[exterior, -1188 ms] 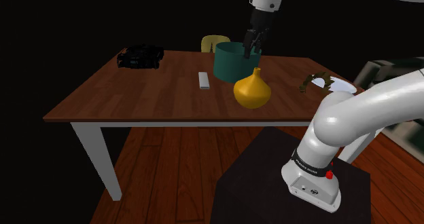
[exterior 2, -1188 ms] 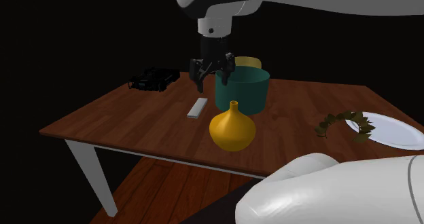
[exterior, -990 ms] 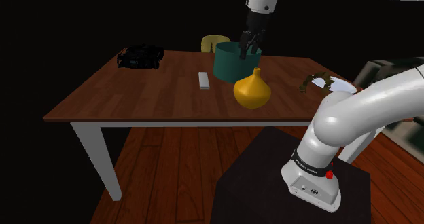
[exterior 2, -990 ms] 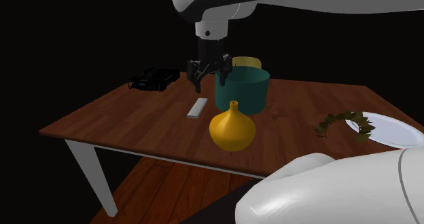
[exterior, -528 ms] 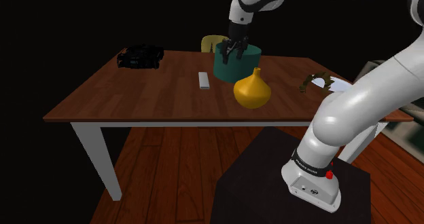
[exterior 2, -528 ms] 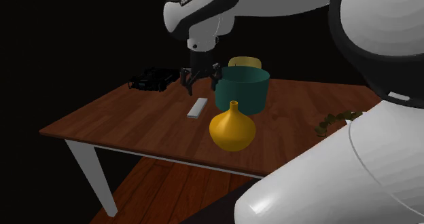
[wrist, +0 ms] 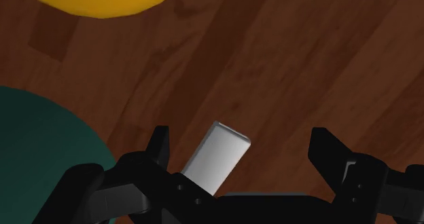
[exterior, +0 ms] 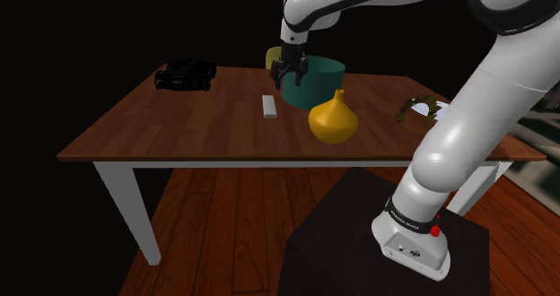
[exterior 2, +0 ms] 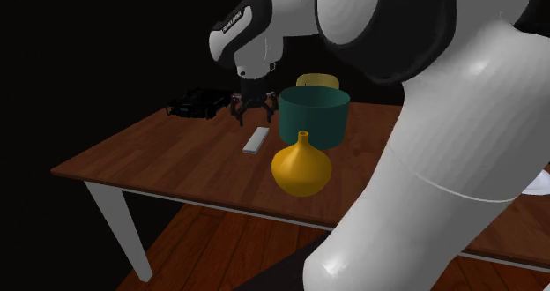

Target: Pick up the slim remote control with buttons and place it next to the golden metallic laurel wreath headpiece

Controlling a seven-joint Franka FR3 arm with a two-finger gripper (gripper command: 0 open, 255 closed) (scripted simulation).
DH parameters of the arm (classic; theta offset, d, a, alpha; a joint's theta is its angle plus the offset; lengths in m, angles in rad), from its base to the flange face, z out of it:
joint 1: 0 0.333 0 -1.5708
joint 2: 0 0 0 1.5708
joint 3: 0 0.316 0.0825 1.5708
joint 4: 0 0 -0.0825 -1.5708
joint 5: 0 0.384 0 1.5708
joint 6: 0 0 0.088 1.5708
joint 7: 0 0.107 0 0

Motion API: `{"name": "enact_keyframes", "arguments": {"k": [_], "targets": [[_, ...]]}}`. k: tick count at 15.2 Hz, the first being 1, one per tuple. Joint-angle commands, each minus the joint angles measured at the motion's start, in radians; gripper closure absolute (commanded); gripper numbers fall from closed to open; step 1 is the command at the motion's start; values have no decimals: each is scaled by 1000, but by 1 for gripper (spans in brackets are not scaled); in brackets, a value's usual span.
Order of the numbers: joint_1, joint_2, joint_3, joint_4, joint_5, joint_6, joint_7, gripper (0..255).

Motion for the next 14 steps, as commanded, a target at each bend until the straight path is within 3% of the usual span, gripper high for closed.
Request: {"name": "enact_keyframes", "arguments": {"k": [1,14], "targets": [[-8,83,-6,56,4,22,27,0],[-61,601,-52,535,64,22,176,0]]}}
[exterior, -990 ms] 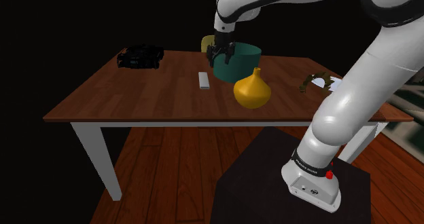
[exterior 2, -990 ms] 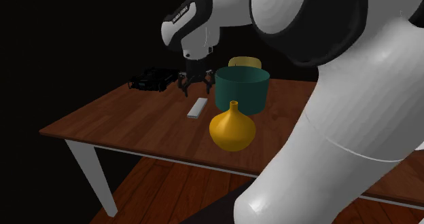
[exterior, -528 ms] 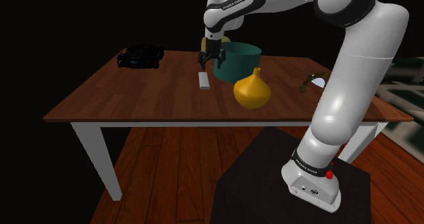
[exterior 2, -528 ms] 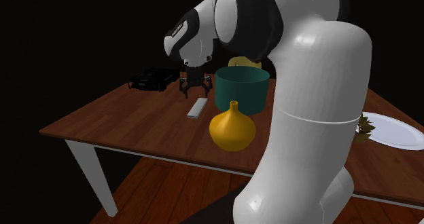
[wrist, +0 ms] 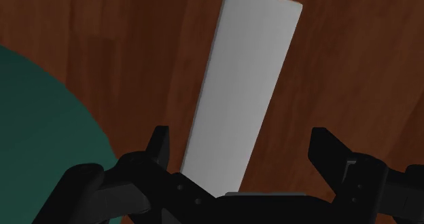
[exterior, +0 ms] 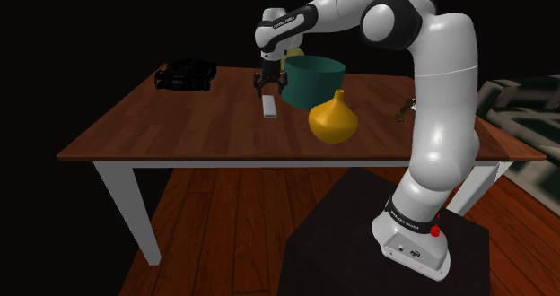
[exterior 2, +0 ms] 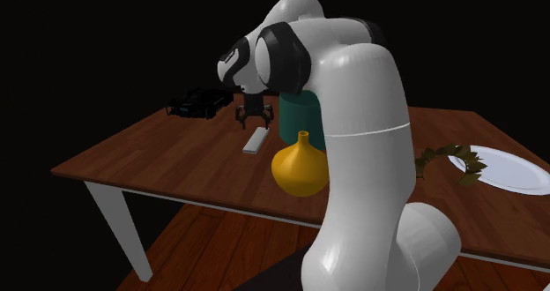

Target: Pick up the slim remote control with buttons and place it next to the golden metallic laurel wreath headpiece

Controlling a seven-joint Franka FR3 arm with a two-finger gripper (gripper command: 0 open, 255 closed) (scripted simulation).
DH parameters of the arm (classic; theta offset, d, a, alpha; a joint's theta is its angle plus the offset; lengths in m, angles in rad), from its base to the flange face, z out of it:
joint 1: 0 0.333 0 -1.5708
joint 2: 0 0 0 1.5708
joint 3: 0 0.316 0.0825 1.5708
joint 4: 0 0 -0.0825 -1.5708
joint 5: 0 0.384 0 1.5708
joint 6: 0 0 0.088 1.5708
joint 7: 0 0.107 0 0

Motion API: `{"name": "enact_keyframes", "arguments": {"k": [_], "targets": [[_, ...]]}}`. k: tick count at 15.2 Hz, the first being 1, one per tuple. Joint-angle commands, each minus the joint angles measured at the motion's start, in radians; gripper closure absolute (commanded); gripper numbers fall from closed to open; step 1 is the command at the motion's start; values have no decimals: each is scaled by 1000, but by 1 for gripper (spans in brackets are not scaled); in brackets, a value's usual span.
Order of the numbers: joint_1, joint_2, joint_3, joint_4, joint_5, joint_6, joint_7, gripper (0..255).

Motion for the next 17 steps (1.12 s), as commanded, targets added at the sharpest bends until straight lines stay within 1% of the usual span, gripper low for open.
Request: {"name": "enact_keyframes", "arguments": {"k": [1,9,16,17], "targets": [[-13,70,-7,70,11,-6,15,0],[-15,109,-5,26,15,77,12,0],[-15,109,-5,27,15,77,12,0],[-15,109,-5,27,15,77,12,255]]}}
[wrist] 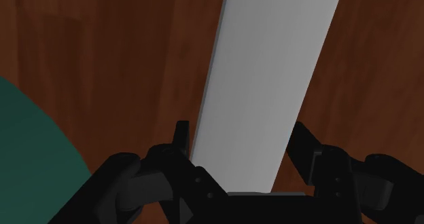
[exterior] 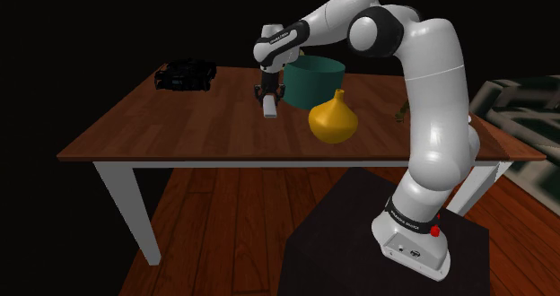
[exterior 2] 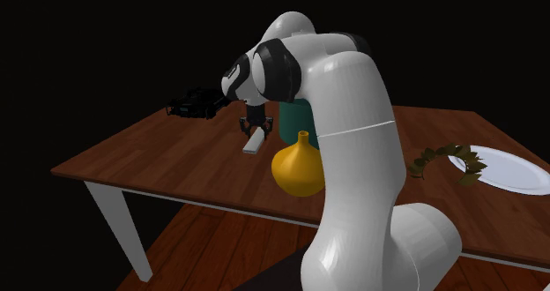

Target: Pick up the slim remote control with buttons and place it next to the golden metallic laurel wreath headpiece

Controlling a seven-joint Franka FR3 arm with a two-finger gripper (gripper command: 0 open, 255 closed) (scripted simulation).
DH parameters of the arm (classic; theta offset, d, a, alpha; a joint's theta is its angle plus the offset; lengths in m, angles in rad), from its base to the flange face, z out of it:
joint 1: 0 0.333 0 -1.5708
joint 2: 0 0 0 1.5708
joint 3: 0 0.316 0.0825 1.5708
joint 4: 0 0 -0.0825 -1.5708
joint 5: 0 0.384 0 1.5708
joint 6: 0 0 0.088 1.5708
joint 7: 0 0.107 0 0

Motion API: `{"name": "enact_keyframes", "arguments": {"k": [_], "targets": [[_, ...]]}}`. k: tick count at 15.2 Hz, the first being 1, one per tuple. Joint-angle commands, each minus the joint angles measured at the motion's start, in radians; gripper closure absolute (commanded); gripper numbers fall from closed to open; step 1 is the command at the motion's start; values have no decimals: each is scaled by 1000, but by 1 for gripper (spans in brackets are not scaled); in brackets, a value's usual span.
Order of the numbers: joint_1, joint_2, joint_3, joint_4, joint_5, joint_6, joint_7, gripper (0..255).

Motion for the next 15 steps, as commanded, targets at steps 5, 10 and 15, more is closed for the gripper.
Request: {"name": "enact_keyframes", "arguments": {"k": [5,10,15], "targets": [[0,1,0,0,0,0,0,255],[0,-5,0,5,-1,-10,0,255],[1,-31,-2,33,-3,-65,1,255]]}}
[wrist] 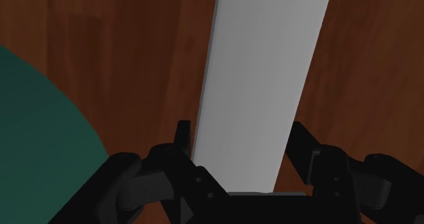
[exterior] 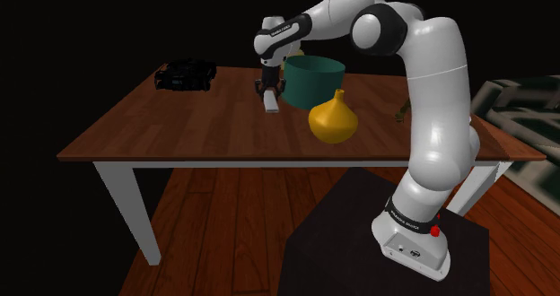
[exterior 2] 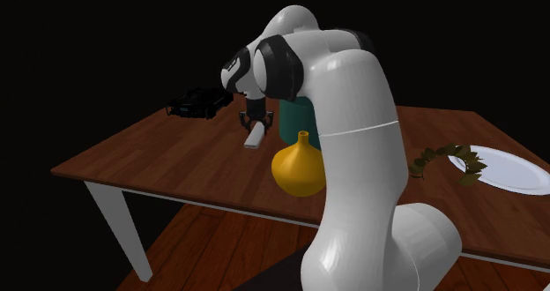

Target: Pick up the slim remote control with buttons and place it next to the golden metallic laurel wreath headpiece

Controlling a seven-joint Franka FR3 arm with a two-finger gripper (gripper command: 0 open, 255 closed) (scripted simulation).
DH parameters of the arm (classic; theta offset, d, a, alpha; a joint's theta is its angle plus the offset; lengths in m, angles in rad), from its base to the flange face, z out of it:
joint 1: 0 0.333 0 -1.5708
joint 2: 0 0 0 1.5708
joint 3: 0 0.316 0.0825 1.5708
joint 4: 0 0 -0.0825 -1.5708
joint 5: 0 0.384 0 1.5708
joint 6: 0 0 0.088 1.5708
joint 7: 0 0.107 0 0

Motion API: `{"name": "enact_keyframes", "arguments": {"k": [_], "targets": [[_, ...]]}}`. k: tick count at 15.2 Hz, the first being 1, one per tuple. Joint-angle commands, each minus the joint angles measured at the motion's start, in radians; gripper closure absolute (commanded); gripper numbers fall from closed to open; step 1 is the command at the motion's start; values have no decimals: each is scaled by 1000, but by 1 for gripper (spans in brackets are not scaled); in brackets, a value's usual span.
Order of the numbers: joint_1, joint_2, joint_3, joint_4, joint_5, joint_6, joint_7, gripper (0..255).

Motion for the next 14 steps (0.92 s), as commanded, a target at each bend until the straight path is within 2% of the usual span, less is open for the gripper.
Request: {"name": "enact_keyframes", "arguments": {"k": [1,14], "targets": [[2,-11,0,11,-1,-22,3,255],[2,-53,-3,122,-6,-175,4,255]]}}
